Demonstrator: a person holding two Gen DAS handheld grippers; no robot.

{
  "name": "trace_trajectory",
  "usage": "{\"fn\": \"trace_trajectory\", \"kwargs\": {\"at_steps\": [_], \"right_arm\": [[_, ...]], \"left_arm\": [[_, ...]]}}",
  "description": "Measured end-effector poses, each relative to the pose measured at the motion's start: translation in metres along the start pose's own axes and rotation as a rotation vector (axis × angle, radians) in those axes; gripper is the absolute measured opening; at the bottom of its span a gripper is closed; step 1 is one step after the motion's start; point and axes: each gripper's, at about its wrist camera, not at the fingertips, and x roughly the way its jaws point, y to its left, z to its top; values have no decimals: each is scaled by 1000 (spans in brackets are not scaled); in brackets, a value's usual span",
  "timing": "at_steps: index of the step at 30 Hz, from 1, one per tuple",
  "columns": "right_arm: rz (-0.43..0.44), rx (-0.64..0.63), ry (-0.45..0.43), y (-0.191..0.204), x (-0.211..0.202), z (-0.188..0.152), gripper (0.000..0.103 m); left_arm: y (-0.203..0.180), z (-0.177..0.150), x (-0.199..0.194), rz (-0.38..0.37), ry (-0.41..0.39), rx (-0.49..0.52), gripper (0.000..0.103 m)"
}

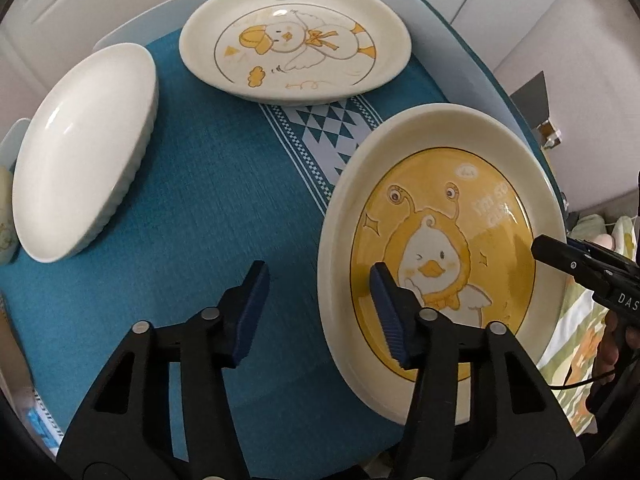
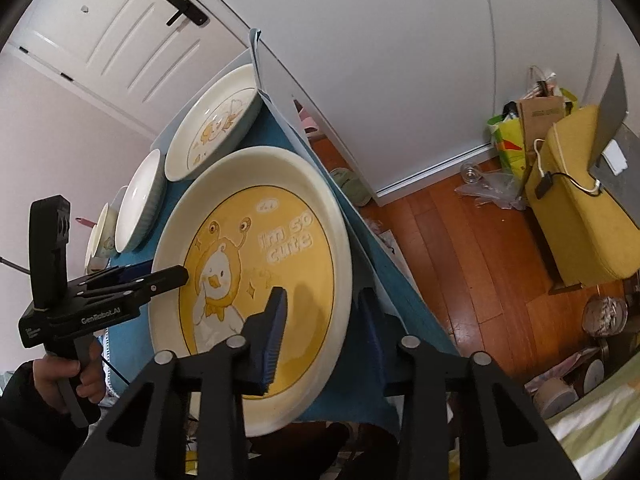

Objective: Organize plates and bowls
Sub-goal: 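Reach the left gripper to the yellow duck plate rim and grasp it, then lift the yellow duck plate with the left gripper and carry it toward the pink dish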

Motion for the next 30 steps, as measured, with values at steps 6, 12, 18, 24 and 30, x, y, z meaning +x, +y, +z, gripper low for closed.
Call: {"fn": "trace_trajectory", "kwargs": {"at_steps": [6, 12, 18, 24, 30], "right_arm": [[-8, -21, 40, -3, 8, 5, 12], [-7, -6, 44, -9, 7, 6, 10], [-37, -7, 52, -7, 8, 10, 11], [-63, -26, 53, -3, 4, 11, 13], [-68, -59, 48, 5, -2, 16, 13]], "left_arm": [[-6, 2, 2, -37, 10, 15, 23], [-18, 3, 1, 3, 28, 21, 21], [-23, -1, -3, 23, 34, 26, 21], [-37, 6, 5, 35, 27, 38, 21], [-35, 3, -9, 41, -6, 7, 21]]}}
